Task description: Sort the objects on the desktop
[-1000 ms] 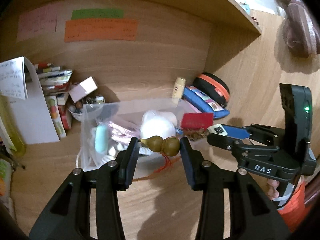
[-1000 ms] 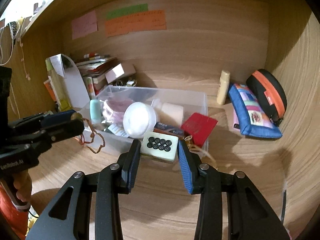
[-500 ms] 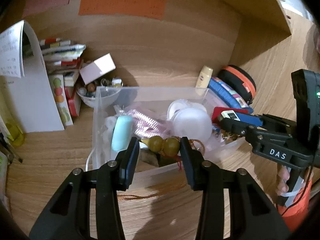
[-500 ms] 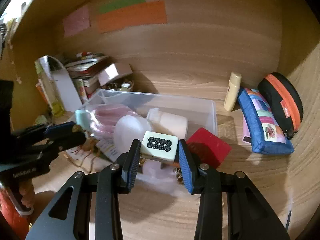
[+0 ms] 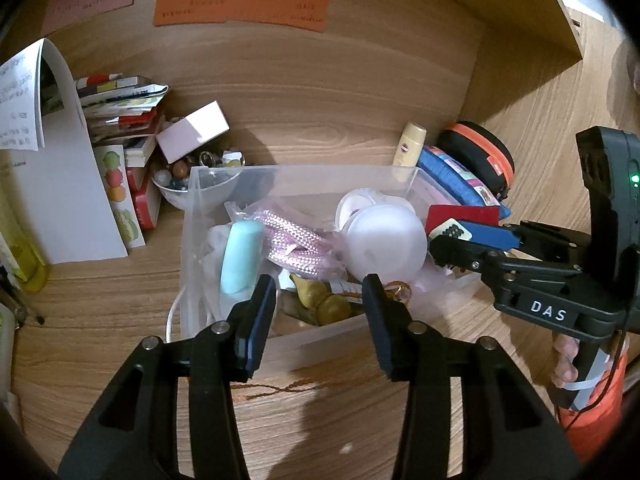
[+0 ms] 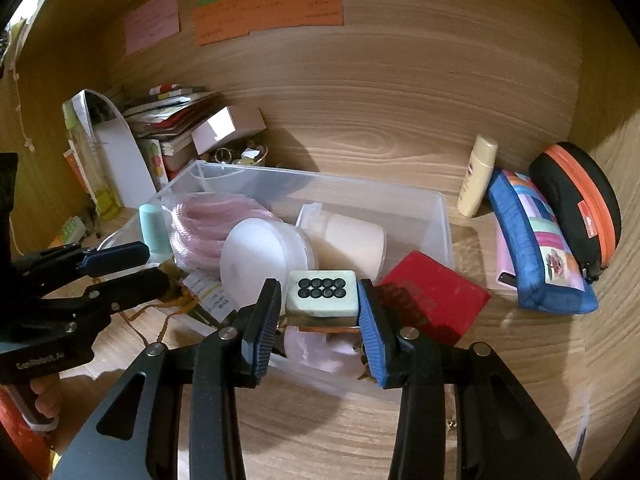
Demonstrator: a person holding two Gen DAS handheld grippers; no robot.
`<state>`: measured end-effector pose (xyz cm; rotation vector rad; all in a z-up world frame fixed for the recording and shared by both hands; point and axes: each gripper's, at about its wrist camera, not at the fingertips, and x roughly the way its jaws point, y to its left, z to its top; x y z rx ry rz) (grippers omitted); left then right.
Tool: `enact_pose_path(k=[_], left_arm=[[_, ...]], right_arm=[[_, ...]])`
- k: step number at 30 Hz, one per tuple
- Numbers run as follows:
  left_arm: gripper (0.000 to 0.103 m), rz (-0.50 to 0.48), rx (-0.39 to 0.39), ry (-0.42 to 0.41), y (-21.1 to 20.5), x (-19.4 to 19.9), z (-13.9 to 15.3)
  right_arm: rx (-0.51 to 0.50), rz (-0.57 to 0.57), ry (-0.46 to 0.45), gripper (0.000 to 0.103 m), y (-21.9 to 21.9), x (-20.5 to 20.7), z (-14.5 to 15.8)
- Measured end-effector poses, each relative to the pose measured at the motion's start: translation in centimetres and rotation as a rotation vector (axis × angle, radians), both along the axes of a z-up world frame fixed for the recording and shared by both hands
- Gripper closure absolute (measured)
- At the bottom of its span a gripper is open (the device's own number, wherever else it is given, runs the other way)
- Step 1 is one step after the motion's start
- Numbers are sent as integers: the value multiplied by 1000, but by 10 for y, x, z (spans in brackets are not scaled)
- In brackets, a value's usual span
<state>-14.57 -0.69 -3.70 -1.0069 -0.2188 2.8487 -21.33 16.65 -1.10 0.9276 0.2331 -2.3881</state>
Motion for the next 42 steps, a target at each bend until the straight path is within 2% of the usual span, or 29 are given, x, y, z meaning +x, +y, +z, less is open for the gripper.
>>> enact_pose_path(k=[3,5,7,10,13,16,18,19,23,29,33,38,42], left_arm=[[48,10,4,6,-1,1,2],[48,12,10,13,-2,3,5],[48,14,10,20,-1,6,10],[42,28,-7,42,1,15,18],[34,47,-30,77,2,26,28],[25,74,-61,117,4,39,38],[9,92,-71,137,4,47,43],[7,101,-73,146,4,51,45],[3,130,-89,163,7,66,52],[1,158,-107,165,18,89,58],[1,189,-132,191,28,110,60],[1,173,-109,201,36,130,59],[1,174,-130,222,46,143,56]], right_arm=[[1,3,7,64,1,5,4],[10,-1,26,55,2,10,7],[15,-5,52,51,2,17,12],[16,-10,82,42,5,26,19],[8,-16,102,40,8,35,26],[1,-24,110,38,11,43,30],[-8,-27,116,37,13,49,33],[-10,-26,122,36,14,53,35],[-18,-20,161,23,19,74,43],[-19,-10,215,16,25,107,52],[-29,-3,235,15,33,129,56],[-53,0,247,10,44,151,59],[-80,-3,245,8,55,165,60]])
